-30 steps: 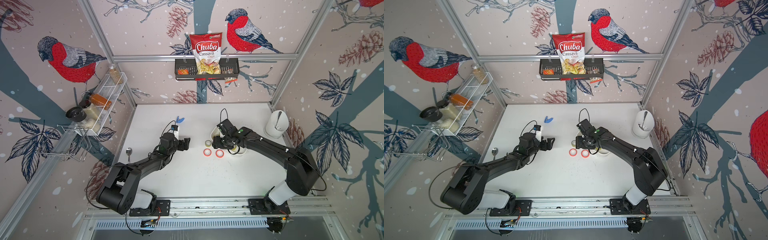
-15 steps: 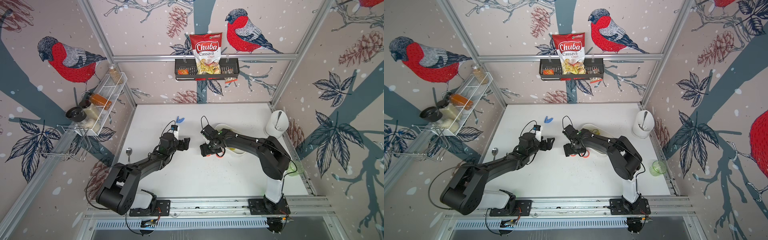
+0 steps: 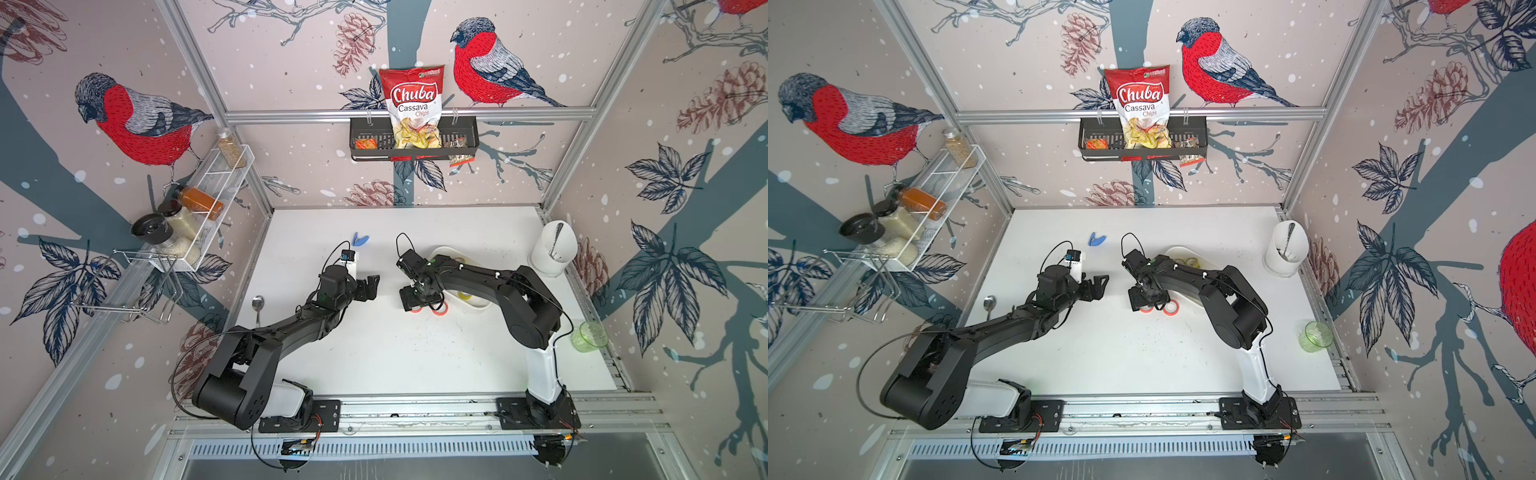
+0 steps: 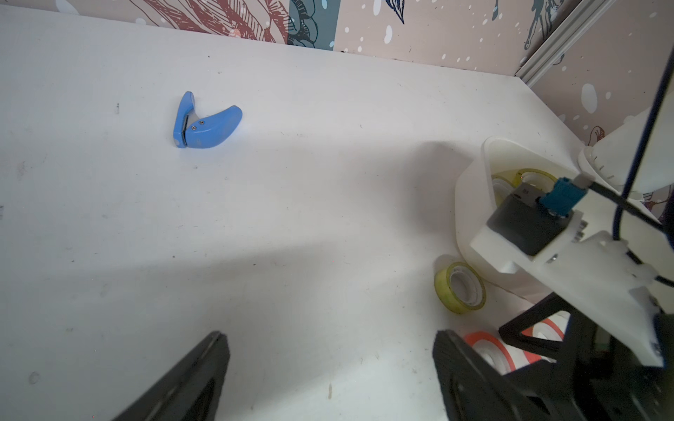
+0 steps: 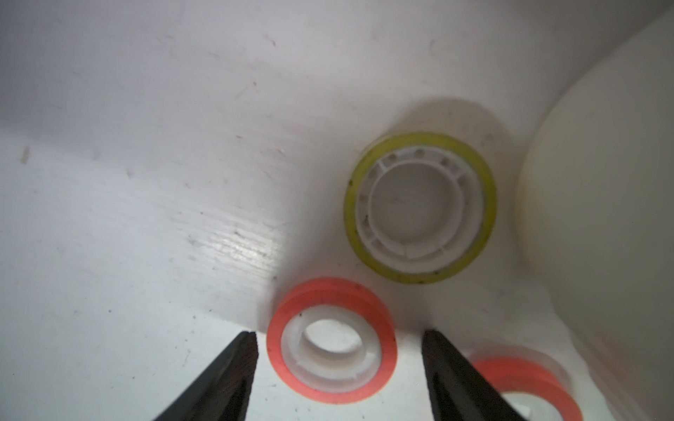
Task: Put the transparent tape into the storage box
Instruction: Pick up the tape from the center of the board, then place the tape in the storage box.
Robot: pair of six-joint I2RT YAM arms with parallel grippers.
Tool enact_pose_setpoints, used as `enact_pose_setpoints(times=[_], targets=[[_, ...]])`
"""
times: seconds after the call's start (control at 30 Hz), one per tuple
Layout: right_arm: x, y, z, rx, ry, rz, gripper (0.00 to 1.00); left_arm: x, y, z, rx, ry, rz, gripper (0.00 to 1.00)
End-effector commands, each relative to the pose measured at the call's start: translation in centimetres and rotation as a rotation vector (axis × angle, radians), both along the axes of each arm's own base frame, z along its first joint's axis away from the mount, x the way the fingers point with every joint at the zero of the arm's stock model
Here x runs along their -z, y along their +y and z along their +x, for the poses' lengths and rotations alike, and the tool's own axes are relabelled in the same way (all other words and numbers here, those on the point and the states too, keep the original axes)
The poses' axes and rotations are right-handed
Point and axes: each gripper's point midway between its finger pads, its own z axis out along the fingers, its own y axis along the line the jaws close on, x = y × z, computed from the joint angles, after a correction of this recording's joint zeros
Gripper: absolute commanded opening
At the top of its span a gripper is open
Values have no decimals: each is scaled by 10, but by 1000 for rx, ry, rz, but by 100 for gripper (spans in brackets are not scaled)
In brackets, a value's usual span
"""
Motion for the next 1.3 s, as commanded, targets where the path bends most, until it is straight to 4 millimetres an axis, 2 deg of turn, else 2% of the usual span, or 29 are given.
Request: enact_pose_setpoints(times=[0.0,0.3,0.4,0.57,0.77,0.9,0.97,1.17,1.27], targets=[[3,-7,-2,5,9,-37,74,-4,0,1,2,-15,-8,92],[7,-6,-8,-16,15,-61,60,-4,2,1,-1,-16,-5,92],[2,-4,-8,-15,3,-51,57,-4,2,1,-3,-16,-2,92],[-23,-2,-5,-2,-35,-1,55,-4,3,1,-8,-17,-1,92],[-63,-3,-6,37,-59,144,55,-3,4,2,-13,-17,0,92],[-81,-27,2,115,-83,190,54,-3,4,2,-14,-18,-1,92],[-87,-47,10,171,-99,204,54,-3,5,2,-14,-18,-1,92],[-85,-113,36,322,-126,186,53,-4,2,2,-1,-31,-7,92],[-79,-136,46,365,-131,161,53,-5,2,1,7,-42,-6,92]])
